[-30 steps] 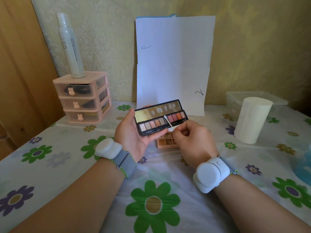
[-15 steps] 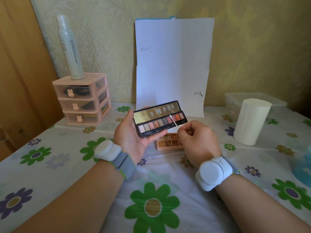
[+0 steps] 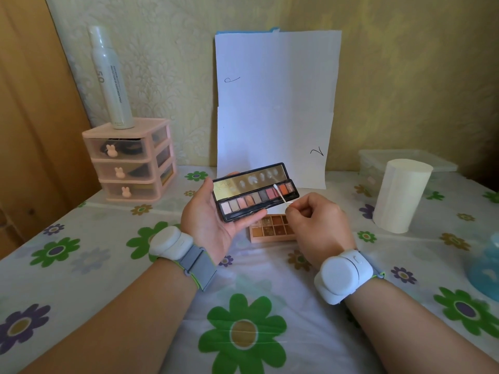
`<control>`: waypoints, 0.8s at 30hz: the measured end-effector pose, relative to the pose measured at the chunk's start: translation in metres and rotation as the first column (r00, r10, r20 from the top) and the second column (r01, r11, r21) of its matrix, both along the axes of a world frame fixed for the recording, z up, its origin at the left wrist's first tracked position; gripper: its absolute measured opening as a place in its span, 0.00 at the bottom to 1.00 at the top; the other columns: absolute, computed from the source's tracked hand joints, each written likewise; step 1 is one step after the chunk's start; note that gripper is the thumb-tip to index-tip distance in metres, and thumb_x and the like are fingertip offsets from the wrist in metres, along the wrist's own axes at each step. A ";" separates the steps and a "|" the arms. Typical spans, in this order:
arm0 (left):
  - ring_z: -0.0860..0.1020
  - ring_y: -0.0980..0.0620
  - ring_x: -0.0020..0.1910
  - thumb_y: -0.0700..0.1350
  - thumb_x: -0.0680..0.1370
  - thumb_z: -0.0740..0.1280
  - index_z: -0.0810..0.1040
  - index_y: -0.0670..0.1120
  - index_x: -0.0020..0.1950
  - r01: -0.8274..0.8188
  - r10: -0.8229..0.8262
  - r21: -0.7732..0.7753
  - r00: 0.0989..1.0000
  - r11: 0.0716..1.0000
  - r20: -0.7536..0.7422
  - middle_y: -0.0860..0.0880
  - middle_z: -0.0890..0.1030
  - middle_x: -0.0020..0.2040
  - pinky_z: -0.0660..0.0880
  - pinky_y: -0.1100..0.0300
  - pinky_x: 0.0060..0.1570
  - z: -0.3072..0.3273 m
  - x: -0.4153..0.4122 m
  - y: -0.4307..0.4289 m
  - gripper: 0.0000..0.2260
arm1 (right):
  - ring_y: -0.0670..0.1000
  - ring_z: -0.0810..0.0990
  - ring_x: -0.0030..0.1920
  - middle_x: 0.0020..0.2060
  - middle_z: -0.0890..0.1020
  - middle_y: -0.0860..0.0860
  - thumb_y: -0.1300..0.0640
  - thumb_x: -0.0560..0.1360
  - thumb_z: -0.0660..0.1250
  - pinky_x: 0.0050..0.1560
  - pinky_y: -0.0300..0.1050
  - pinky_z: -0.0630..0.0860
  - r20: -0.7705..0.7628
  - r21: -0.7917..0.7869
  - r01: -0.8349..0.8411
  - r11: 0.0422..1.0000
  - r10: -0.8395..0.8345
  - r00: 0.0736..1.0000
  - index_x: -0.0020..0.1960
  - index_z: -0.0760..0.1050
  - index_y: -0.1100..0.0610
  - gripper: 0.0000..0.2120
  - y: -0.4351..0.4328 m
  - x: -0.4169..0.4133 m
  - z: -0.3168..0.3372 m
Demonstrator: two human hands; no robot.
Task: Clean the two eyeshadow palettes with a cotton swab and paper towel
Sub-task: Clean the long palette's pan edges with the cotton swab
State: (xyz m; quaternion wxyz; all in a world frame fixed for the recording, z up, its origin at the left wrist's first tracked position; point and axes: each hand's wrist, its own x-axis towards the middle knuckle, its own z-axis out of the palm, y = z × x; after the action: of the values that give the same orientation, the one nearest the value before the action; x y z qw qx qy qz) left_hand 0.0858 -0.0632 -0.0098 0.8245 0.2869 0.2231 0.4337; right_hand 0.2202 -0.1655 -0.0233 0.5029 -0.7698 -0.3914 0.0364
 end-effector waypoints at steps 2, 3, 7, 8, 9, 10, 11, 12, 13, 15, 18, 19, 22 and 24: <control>0.85 0.34 0.50 0.55 0.86 0.56 0.77 0.40 0.69 0.004 -0.004 0.013 1.000 1.000 -0.003 0.38 0.86 0.55 0.83 0.35 0.37 0.000 0.000 0.001 0.22 | 0.47 0.79 0.38 0.32 0.81 0.46 0.54 0.74 0.66 0.39 0.42 0.75 0.017 0.005 -0.025 1.000 0.025 1.000 0.41 0.79 0.51 0.05 0.001 -0.003 -0.002; 0.85 0.34 0.50 0.55 0.86 0.56 0.77 0.40 0.70 0.005 -0.005 0.015 1.000 1.000 -0.001 0.37 0.85 0.56 0.83 0.36 0.37 0.000 -0.001 0.001 0.23 | 0.47 0.79 0.38 0.32 0.81 0.45 0.54 0.74 0.66 0.40 0.42 0.75 0.025 0.009 -0.033 0.999 0.033 0.999 0.40 0.78 0.51 0.05 0.002 -0.004 -0.003; 0.85 0.33 0.51 0.55 0.86 0.56 0.75 0.40 0.71 0.010 -0.010 0.012 1.000 1.000 0.006 0.37 0.84 0.60 0.83 0.36 0.37 -0.002 -0.001 0.002 0.23 | 0.48 0.79 0.38 0.33 0.81 0.45 0.54 0.75 0.66 0.39 0.43 0.75 0.019 0.006 -0.004 1.000 0.004 1.000 0.41 0.79 0.50 0.05 0.002 -0.001 -0.002; 0.85 0.32 0.51 0.55 0.86 0.56 0.76 0.40 0.71 0.010 -0.010 0.014 1.000 1.000 0.006 0.38 0.85 0.59 0.83 0.36 0.37 -0.002 -0.001 0.002 0.23 | 0.48 0.79 0.39 0.33 0.81 0.45 0.54 0.75 0.66 0.38 0.42 0.75 0.011 0.005 0.010 1.000 -0.010 1.000 0.42 0.79 0.50 0.05 0.001 0.001 -0.002; 0.85 0.33 0.50 0.55 0.86 0.57 0.76 0.40 0.70 0.008 -0.008 0.014 1.000 1.000 0.005 0.38 0.85 0.58 0.83 0.36 0.37 -0.002 -0.001 0.002 0.22 | 0.47 0.79 0.39 0.34 0.81 0.45 0.54 0.75 0.66 0.38 0.42 0.75 0.003 0.003 0.021 1.000 -0.021 1.000 0.42 0.79 0.50 0.05 0.001 0.003 -0.001; 0.85 0.33 0.50 0.55 0.86 0.57 0.76 0.41 0.70 0.008 -0.008 0.016 1.000 1.000 0.004 0.38 0.85 0.57 0.83 0.36 0.37 -0.002 -0.001 0.002 0.22 | 0.47 0.79 0.39 0.34 0.81 0.45 0.53 0.75 0.66 0.37 0.42 0.75 -0.003 0.002 0.027 1.000 -0.027 1.000 0.42 0.79 0.50 0.04 0.001 0.004 0.000; 0.85 0.33 0.50 0.55 0.86 0.56 0.76 0.41 0.70 0.009 -0.009 0.019 1.000 1.000 0.002 0.38 0.86 0.57 0.83 0.36 0.37 -0.002 -0.001 0.002 0.22 | 0.47 0.79 0.39 0.34 0.81 0.45 0.53 0.75 0.66 0.38 0.42 0.75 -0.006 0.002 0.030 1.000 -0.030 1.000 0.42 0.79 0.50 0.04 0.000 0.004 0.000; 0.85 0.33 0.50 0.55 0.86 0.56 0.76 0.40 0.70 0.012 -0.012 0.019 1.000 1.000 0.001 0.38 0.86 0.57 0.83 0.36 0.38 -0.002 -0.001 0.002 0.22 | 0.47 0.79 0.39 0.33 0.81 0.45 0.53 0.75 0.66 0.38 0.42 0.76 -0.006 0.002 0.025 1.000 -0.025 1.000 0.42 0.79 0.50 0.04 0.000 0.003 0.000; 0.85 0.33 0.51 0.55 0.86 0.56 0.76 0.40 0.70 0.012 -0.012 0.019 1.000 1.000 0.000 0.38 0.86 0.56 0.83 0.37 0.38 -0.002 -0.001 0.002 0.22 | 0.47 0.79 0.38 0.33 0.81 0.45 0.54 0.75 0.66 0.39 0.43 0.76 -0.006 0.003 0.011 1.000 -0.011 1.000 0.42 0.79 0.50 0.05 0.000 0.002 -0.001; 0.85 0.34 0.50 0.55 0.86 0.56 0.76 0.40 0.69 0.009 -0.009 0.022 1.000 1.000 -0.001 0.38 0.86 0.56 0.83 0.37 0.38 -0.002 -0.002 0.003 0.23 | 0.46 0.78 0.37 0.33 0.81 0.45 0.55 0.75 0.66 0.39 0.42 0.75 0.006 0.009 -0.033 0.999 0.033 0.999 0.41 0.79 0.50 0.05 0.001 -0.002 -0.002; 0.86 0.34 0.49 0.55 0.86 0.55 0.78 0.41 0.65 -0.001 0.001 0.026 1.000 1.000 0.005 0.40 0.87 0.52 0.83 0.35 0.39 -0.002 -0.001 0.003 0.21 | 0.47 0.79 0.38 0.33 0.81 0.46 0.55 0.75 0.66 0.40 0.42 0.76 0.020 0.006 -0.040 0.999 0.040 0.999 0.41 0.79 0.51 0.05 0.002 -0.002 -0.002; 0.86 0.34 0.49 0.55 0.86 0.56 0.79 0.42 0.64 -0.004 0.004 0.024 1.000 1.000 0.008 0.40 0.87 0.51 0.82 0.34 0.39 -0.002 -0.001 0.003 0.21 | 0.47 0.79 0.38 0.33 0.81 0.46 0.54 0.75 0.66 0.39 0.43 0.76 0.013 0.002 -0.022 1.000 0.022 1.000 0.41 0.79 0.50 0.05 0.002 -0.001 -0.002; 0.85 0.33 0.50 0.55 0.86 0.56 0.78 0.42 0.64 0.005 -0.005 0.011 1.000 1.000 0.006 0.39 0.87 0.53 0.82 0.34 0.38 -0.001 -0.001 0.001 0.20 | 0.47 0.79 0.38 0.34 0.82 0.45 0.54 0.75 0.66 0.39 0.43 0.77 -0.006 -0.005 0.026 1.000 -0.026 1.000 0.42 0.79 0.50 0.05 0.000 0.005 0.001; 0.85 0.32 0.51 0.55 0.86 0.57 0.77 0.41 0.67 0.008 -0.008 0.005 1.000 1.000 0.000 0.38 0.85 0.57 0.83 0.35 0.37 -0.002 -0.001 0.001 0.22 | 0.47 0.80 0.39 0.33 0.82 0.45 0.54 0.75 0.66 0.38 0.42 0.76 -0.011 0.007 0.030 1.000 -0.030 0.999 0.42 0.79 0.50 0.05 -0.001 0.007 0.001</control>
State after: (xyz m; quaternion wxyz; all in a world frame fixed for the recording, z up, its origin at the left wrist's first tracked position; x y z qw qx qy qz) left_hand 0.0848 -0.0619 -0.0115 0.8257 0.2897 0.2207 0.4309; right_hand 0.2268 -0.1665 -0.0221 0.5082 -0.7737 -0.3769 0.0318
